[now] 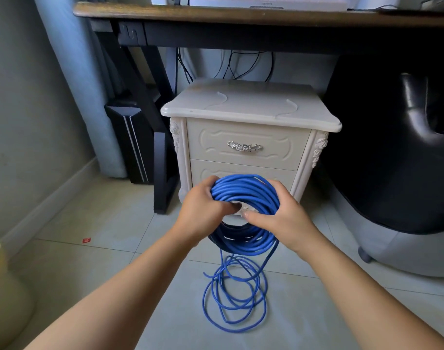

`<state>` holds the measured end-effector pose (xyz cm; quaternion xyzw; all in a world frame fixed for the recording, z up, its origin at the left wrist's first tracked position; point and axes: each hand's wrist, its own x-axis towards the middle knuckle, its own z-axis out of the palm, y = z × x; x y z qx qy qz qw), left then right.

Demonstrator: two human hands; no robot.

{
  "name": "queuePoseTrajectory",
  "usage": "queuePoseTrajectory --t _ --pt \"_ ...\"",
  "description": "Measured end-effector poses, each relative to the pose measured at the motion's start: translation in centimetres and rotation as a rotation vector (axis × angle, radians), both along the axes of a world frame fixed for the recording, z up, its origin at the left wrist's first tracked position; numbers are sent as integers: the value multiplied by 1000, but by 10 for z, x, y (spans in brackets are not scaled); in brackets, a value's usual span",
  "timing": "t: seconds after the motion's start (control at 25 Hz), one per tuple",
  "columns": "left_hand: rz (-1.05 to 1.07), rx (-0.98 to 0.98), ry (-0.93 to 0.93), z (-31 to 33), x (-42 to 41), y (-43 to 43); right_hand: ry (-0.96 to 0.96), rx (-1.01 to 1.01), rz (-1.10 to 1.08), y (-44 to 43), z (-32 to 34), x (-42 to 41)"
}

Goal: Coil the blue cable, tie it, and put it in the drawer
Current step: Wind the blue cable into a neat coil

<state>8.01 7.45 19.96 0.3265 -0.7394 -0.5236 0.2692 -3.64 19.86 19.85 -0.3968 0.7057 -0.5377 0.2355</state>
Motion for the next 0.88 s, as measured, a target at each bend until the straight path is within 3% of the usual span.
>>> queuePoseTrajectory --t 0.28,0.48,0.64,0.76,0.88 --pt "119 398 243 4 0 -4 -475 -256 -202 -13 -15 11" --pt "196 639 370 4 3 0 -497 -129 -99 -14 -14 19" --pt "103 656 326 0 1 14 -617 -151 -200 -16 -17 11" --pt "-36 586 189 -5 0 18 -698 -135 -326 -16 -17 -1" --pt "-133 533 55 -2 2 10 -558 -169 -352 -16 -12 -10"
